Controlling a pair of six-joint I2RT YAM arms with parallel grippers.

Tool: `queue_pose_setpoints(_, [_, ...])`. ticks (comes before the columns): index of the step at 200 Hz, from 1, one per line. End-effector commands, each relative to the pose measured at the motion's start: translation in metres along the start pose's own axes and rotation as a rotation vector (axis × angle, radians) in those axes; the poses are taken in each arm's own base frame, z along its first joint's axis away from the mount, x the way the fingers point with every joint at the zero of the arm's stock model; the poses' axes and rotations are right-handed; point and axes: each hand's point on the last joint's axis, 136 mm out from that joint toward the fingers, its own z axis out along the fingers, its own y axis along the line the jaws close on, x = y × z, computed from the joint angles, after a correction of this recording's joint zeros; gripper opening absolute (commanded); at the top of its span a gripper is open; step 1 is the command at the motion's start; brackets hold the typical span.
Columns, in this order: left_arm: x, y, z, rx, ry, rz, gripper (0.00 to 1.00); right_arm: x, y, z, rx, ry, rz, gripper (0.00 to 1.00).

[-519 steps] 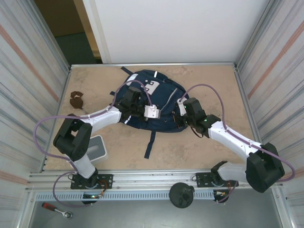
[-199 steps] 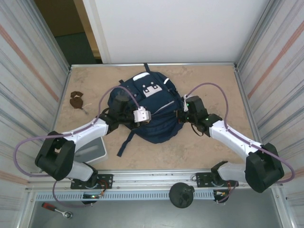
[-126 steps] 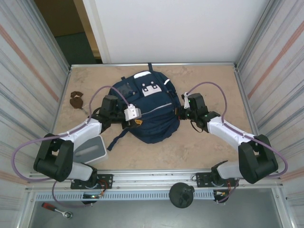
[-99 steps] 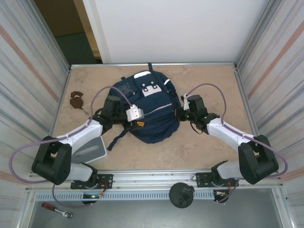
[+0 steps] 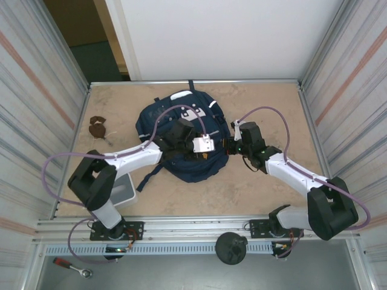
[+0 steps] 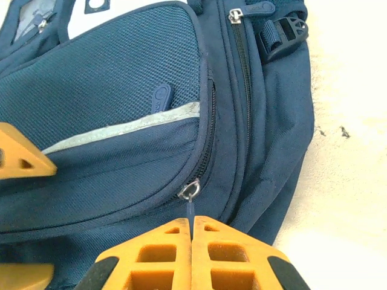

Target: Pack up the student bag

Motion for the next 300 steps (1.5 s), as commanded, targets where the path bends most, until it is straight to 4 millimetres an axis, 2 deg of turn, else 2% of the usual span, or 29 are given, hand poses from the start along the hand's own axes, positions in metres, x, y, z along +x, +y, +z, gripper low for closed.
queue_pose_setpoints(1, [0.007,0.011,0.001,-0.032,0.075,0.026,0.45,-0.001,-0.004,-0.005,0.034,-0.025,-0.025,0.0])
queue_pose_setpoints(22, [0.007,0.015,-0.006,-0.033,0.057,0.017,0.1,0.002,-0.015,-0.002,0.091,-0.02,-0.049,0.0])
queue_pose_setpoints(34, [0.001,0.012,-0.017,0.006,-0.011,0.003,0.0,0.003,-0.021,0.0,0.127,-0.022,-0.074,0.0])
queue_pose_setpoints(68, [-0.015,-0.012,-0.053,0.166,-0.269,0.033,0.0,0.005,-0.028,0.004,0.199,-0.03,-0.138,0.0])
queue_pose_setpoints(90, [-0.013,-0.014,-0.075,0.244,-0.38,0.004,0.0,0.006,-0.027,0.007,0.229,-0.039,-0.168,0.0])
queue_pose_setpoints(119, [-0.007,-0.012,-0.087,0.262,-0.431,-0.007,0.0,0.006,-0.026,0.009,0.244,-0.045,-0.183,0.0])
queue_pose_setpoints(146, [-0.005,-0.02,-0.088,0.296,-0.469,0.024,0.0,0.003,-0.019,0.019,0.212,-0.045,-0.183,0.0])
queue_pose_setpoints(178, [-0.002,-0.021,-0.07,0.333,-0.459,0.003,0.0,-0.003,-0.011,0.038,0.181,-0.014,-0.182,0.0])
queue_pose_setpoints(184, [-0.001,-0.02,-0.066,0.335,-0.455,-0.006,0.0,-0.004,-0.011,0.037,0.177,-0.012,-0.176,0.04])
queue_pose_setpoints(195, [0.001,-0.016,-0.061,0.329,-0.441,-0.033,0.11,-0.004,-0.013,0.031,0.17,-0.012,-0.159,0.14])
queue_pose_setpoints(200, [0.002,-0.015,-0.061,0.327,-0.435,-0.045,0.19,-0.006,-0.013,0.027,0.162,-0.016,-0.149,0.2])
queue_pose_setpoints(205, [0.001,-0.014,-0.061,0.322,-0.433,-0.058,0.32,-0.004,-0.015,0.022,0.157,-0.015,-0.137,0.27])
queue_pose_setpoints(213, [-0.001,-0.009,-0.065,0.296,-0.436,-0.086,0.45,-0.004,-0.02,0.014,0.166,-0.019,-0.114,0.34])
queue_pose_setpoints(229, [-0.005,0.006,-0.08,0.197,-0.464,-0.17,0.61,-0.009,-0.04,-0.008,0.226,-0.047,-0.047,0.48])
queue_pose_setpoints(238, [-0.004,0.021,-0.092,0.1,-0.49,-0.24,0.67,-0.013,-0.058,-0.022,0.288,-0.066,-0.004,0.65])
queue_pose_setpoints(249, [0.006,0.044,-0.11,-0.068,-0.504,-0.343,0.72,-0.018,-0.078,-0.037,0.369,-0.09,0.026,0.89])
queue_pose_setpoints(251, [0.008,0.048,-0.113,-0.101,-0.504,-0.364,0.73,-0.019,-0.083,-0.04,0.389,-0.096,0.031,0.9])
queue_pose_setpoints(264, [0.036,0.076,-0.137,-0.338,-0.467,-0.513,0.8,-0.029,-0.108,-0.059,0.502,-0.145,0.039,0.97])
queue_pose_setpoints(278, [0.085,0.098,-0.167,-0.605,-0.338,-0.675,0.84,-0.039,-0.135,-0.077,0.649,-0.218,0.014,1.0])
queue_pose_setpoints(291, [0.136,0.105,-0.197,-0.825,-0.179,-0.794,0.87,-0.044,-0.156,-0.086,0.754,-0.276,-0.009,0.99])
queue_pose_setpoints(300, [0.165,0.104,-0.215,-0.933,-0.098,-0.832,0.9,-0.043,-0.168,-0.084,0.781,-0.308,-0.018,0.99])
